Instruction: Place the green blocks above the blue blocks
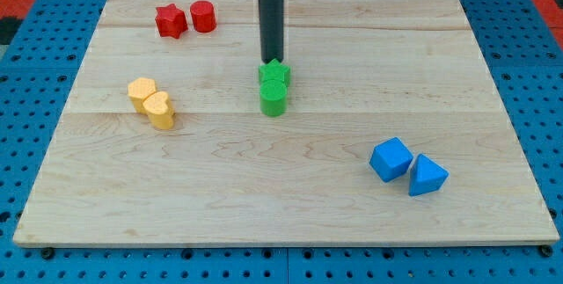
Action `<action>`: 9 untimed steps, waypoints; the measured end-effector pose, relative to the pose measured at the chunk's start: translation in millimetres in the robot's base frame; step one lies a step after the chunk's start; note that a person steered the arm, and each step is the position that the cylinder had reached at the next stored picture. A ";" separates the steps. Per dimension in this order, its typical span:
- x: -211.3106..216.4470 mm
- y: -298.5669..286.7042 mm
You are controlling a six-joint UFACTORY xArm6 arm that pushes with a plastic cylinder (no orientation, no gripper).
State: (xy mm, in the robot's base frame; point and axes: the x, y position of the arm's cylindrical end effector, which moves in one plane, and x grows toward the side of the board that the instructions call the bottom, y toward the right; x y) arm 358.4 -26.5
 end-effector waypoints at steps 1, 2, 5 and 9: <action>21.9 -25.6; 41.1 -29.5; 83.1 15.5; 109.6 129.9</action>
